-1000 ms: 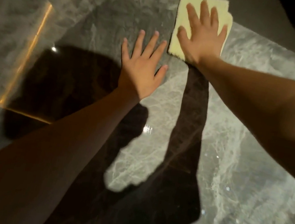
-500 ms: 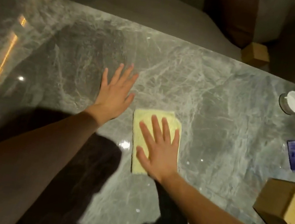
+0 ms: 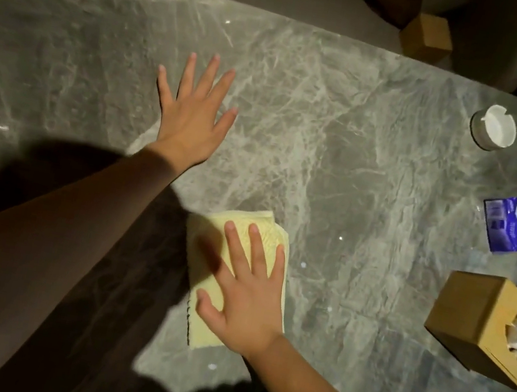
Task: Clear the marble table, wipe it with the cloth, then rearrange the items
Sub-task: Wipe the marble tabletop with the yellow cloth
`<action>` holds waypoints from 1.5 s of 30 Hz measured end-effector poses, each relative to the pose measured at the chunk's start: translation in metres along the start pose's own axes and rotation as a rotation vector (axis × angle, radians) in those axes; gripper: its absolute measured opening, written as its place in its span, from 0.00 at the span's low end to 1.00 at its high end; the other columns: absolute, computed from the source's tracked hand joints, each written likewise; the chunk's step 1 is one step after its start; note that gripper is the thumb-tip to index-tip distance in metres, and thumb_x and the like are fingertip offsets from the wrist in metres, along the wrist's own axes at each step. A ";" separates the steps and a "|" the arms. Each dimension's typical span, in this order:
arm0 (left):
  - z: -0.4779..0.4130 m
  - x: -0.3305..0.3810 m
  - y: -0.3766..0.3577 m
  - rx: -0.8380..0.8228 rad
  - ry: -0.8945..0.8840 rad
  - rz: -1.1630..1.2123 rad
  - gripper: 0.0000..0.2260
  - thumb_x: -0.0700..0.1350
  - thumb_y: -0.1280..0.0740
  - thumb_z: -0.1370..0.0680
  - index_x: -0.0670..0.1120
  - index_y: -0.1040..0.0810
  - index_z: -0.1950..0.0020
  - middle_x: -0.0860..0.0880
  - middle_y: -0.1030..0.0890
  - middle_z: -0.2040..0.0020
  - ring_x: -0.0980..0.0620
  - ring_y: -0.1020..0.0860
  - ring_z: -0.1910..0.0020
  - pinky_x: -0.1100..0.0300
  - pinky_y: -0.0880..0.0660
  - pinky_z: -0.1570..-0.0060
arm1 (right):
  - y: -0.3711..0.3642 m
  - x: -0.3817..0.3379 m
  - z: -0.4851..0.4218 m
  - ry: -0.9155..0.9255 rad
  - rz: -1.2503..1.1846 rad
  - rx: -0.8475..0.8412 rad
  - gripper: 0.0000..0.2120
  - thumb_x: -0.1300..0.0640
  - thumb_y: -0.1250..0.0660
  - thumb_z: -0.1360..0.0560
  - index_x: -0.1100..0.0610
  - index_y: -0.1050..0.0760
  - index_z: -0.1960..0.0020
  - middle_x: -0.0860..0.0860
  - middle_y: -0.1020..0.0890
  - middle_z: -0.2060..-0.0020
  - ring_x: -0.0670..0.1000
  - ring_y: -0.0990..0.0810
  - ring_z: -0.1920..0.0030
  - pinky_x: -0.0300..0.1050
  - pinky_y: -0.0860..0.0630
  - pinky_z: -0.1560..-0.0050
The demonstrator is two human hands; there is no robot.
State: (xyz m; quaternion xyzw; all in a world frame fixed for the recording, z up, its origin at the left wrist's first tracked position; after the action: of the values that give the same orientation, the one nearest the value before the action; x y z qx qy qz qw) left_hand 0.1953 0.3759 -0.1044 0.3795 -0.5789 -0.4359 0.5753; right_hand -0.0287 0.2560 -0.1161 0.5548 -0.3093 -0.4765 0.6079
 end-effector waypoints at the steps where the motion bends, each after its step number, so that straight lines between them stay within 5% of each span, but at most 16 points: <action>1: -0.004 -0.001 -0.001 0.014 0.035 0.035 0.26 0.58 0.53 0.20 0.53 0.46 0.24 0.50 0.49 0.21 0.45 0.55 0.22 0.35 0.62 0.30 | 0.002 0.003 -0.007 -0.002 -0.006 0.008 0.31 0.38 0.42 0.27 0.45 0.38 0.26 0.50 0.48 0.21 0.61 0.53 0.22 0.73 0.48 0.31; 8: -0.007 -0.009 0.002 0.086 0.098 0.072 0.26 0.58 0.56 0.20 0.52 0.46 0.24 0.50 0.47 0.22 0.47 0.53 0.22 0.37 0.61 0.29 | 0.031 0.043 -0.117 -0.137 0.024 0.051 0.33 0.37 0.44 0.24 0.39 0.51 0.23 0.47 0.52 0.21 0.56 0.56 0.22 0.67 0.57 0.27; 14: -0.008 -0.006 -0.003 0.059 0.077 0.017 0.27 0.59 0.58 0.21 0.51 0.49 0.23 0.50 0.48 0.21 0.48 0.53 0.22 0.40 0.62 0.28 | 0.059 0.075 -0.225 -0.155 -0.013 0.079 0.29 0.36 0.54 0.22 0.40 0.53 0.23 0.46 0.55 0.21 0.54 0.59 0.22 0.69 0.58 0.27; 26: -0.010 -0.012 0.006 0.221 0.131 0.030 0.27 0.58 0.53 0.21 0.47 0.38 0.26 0.49 0.35 0.26 0.50 0.39 0.25 0.43 0.50 0.28 | 0.093 0.107 -0.327 -0.143 -0.042 0.137 0.30 0.38 0.52 0.24 0.41 0.48 0.23 0.47 0.51 0.21 0.54 0.56 0.22 0.67 0.58 0.27; 34: -0.010 -0.015 0.010 0.232 0.205 0.239 0.28 0.58 0.50 0.22 0.47 0.40 0.25 0.49 0.34 0.26 0.54 0.41 0.25 0.49 0.54 0.26 | 0.080 0.112 -0.256 -0.097 0.019 0.086 0.31 0.36 0.52 0.24 0.40 0.51 0.23 0.48 0.53 0.21 0.55 0.57 0.22 0.68 0.57 0.27; 45: -0.006 -0.003 0.004 0.110 0.107 0.080 0.25 0.51 0.45 0.24 0.47 0.39 0.27 0.46 0.42 0.23 0.47 0.48 0.23 0.40 0.57 0.28 | 0.018 0.086 0.009 -0.103 0.022 -0.018 0.37 0.39 0.40 0.29 0.43 0.47 0.23 0.51 0.48 0.21 0.60 0.54 0.22 0.73 0.49 0.31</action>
State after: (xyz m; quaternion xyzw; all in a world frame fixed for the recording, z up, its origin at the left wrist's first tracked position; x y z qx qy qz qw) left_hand 0.2012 0.3799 -0.1015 0.4098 -0.5852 -0.3592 0.6005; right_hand -0.0020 0.1723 -0.1103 0.5206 -0.3422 -0.5005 0.6012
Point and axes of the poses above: each hand's wrist, its own z-axis away from the middle knuckle, its own y-axis out of the back of the hand, x = y × z, the point moved 9 cm from there along -z, towards the middle knuckle
